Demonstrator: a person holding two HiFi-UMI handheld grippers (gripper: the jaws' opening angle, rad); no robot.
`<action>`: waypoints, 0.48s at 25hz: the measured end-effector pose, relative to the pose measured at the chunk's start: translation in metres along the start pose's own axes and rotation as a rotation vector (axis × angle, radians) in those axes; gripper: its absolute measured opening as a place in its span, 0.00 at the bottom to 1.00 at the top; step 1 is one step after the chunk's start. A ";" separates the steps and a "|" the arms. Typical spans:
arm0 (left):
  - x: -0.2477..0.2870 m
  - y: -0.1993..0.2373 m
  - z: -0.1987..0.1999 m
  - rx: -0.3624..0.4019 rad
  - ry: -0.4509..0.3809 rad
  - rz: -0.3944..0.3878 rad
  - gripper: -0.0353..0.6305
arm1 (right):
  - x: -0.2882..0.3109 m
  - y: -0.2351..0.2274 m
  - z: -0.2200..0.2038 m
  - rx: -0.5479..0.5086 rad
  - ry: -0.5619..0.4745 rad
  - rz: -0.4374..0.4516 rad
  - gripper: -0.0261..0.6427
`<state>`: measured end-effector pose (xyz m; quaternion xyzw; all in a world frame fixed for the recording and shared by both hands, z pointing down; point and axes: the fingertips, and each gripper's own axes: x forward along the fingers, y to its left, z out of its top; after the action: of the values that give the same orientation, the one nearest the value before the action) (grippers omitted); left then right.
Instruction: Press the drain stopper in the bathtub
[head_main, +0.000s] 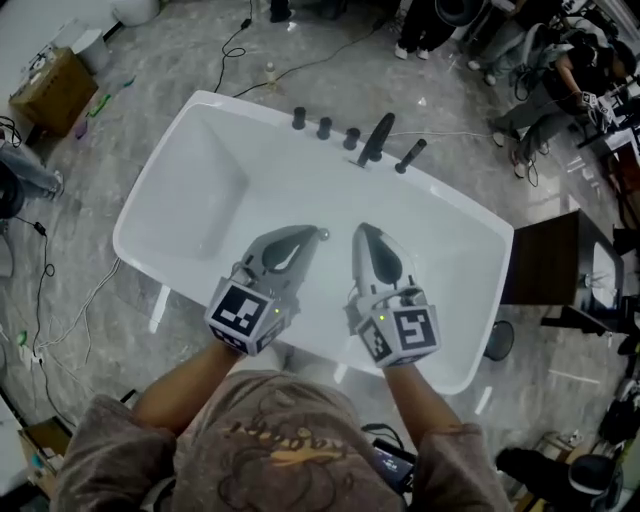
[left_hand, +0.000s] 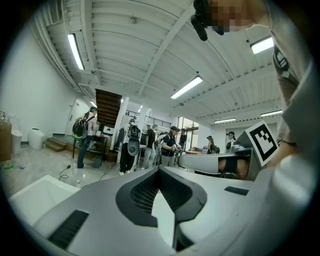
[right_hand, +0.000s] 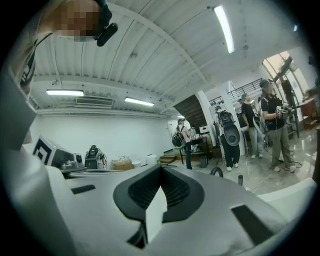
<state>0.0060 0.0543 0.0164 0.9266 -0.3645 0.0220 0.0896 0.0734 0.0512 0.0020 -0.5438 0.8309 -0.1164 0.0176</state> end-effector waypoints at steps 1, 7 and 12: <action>-0.007 -0.006 0.007 0.001 -0.007 -0.011 0.06 | -0.011 0.007 0.007 -0.003 -0.013 0.011 0.04; -0.047 -0.047 0.031 0.008 -0.038 -0.091 0.06 | -0.069 0.063 0.023 -0.079 -0.055 0.117 0.04; -0.067 -0.069 0.046 0.027 -0.060 -0.144 0.06 | -0.097 0.086 0.034 -0.106 -0.084 0.188 0.04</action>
<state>0.0029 0.1401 -0.0466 0.9519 -0.2989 -0.0073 0.0675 0.0405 0.1666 -0.0587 -0.4681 0.8818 -0.0471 0.0342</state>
